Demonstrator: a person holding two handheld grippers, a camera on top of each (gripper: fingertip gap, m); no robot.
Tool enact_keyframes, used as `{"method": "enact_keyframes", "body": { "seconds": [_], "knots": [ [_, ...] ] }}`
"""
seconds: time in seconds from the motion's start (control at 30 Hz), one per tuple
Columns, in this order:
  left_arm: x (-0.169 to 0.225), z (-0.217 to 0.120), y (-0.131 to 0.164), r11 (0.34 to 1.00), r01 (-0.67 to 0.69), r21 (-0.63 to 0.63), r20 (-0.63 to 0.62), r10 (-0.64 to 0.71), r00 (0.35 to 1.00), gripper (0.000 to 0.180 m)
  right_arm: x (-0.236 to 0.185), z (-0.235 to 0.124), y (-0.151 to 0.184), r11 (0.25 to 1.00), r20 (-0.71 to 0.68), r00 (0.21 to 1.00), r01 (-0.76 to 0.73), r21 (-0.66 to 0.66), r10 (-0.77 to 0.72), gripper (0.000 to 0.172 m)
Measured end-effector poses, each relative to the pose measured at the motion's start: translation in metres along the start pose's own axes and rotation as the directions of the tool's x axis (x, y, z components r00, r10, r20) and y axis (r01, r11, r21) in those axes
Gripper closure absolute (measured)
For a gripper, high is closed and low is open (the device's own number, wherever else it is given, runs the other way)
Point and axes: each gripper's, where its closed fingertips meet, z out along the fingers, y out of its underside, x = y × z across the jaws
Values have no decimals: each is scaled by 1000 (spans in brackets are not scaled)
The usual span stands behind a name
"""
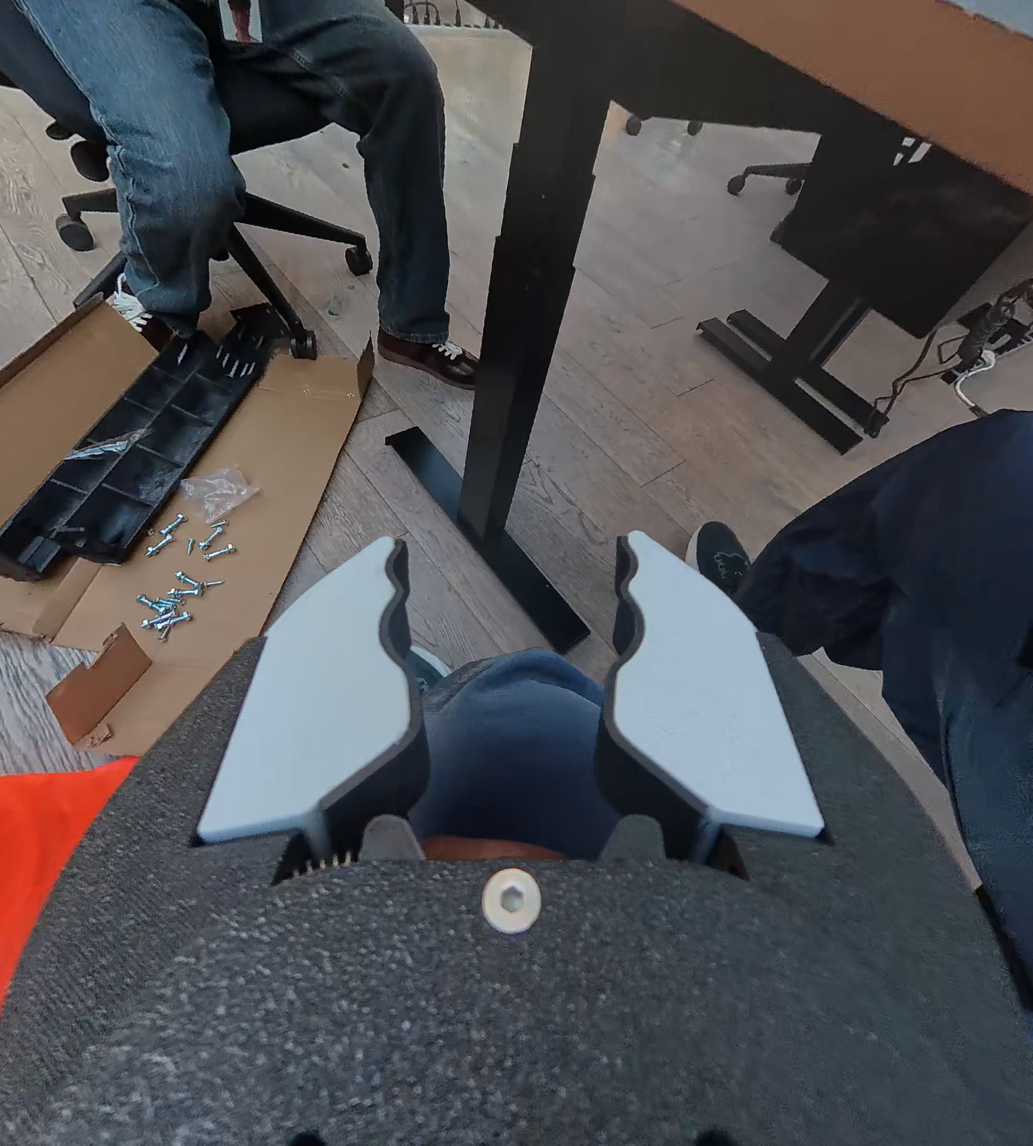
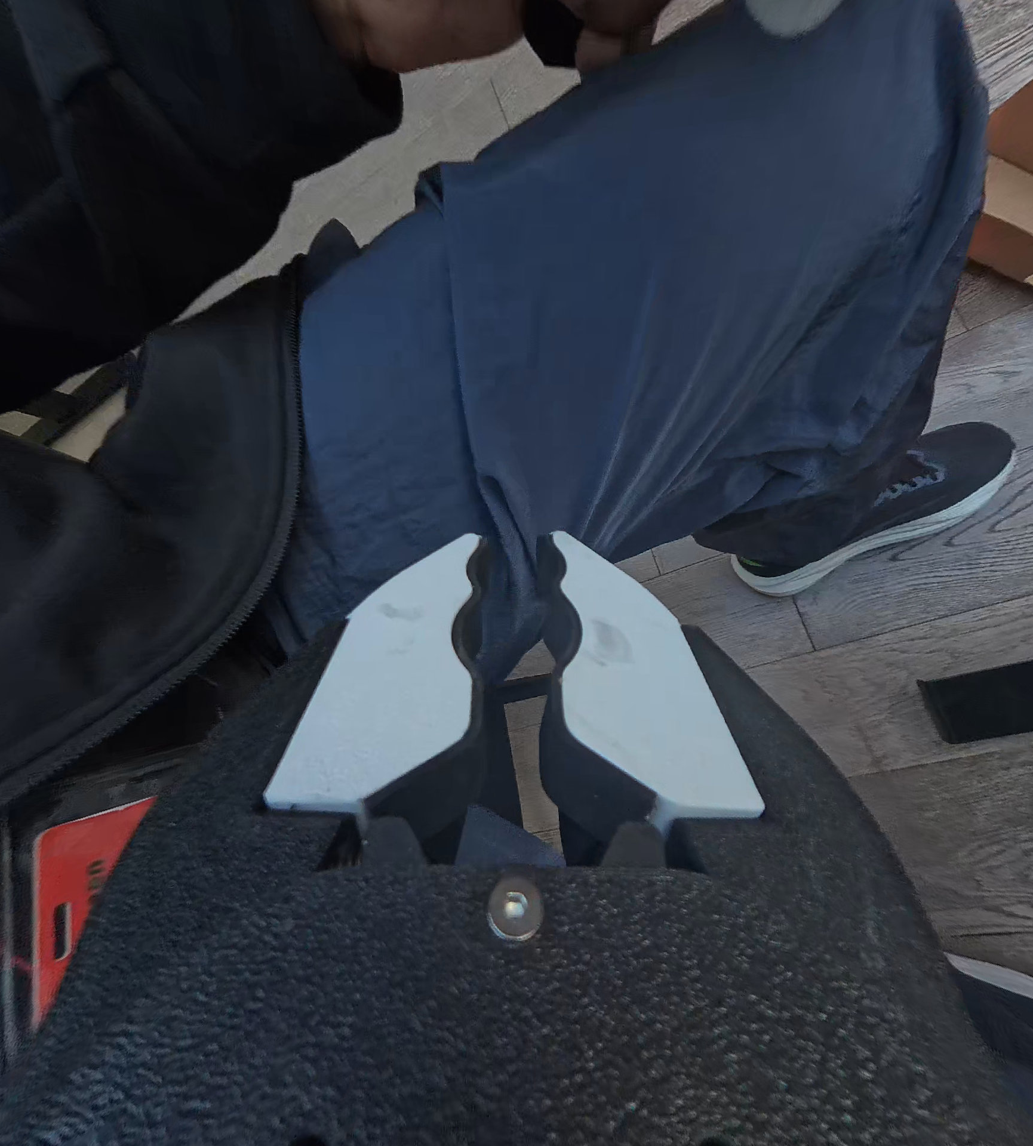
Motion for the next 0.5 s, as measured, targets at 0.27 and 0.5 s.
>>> {"method": "enact_keyframes", "body": {
  "seconds": [0.27, 0.5],
  "knots": [
    [-19, 71, -75, 999, 14, 41, -67, -11, 998, 117, 32, -109, -103, 997, 5, 999, 43, 65, -43, 155],
    [-44, 144, -153, 994, -18, 107, -115, 30, 993, 116, 95, -150, -149, 989, -80, 997, 30, 142, -18, 154]
  ]
}}
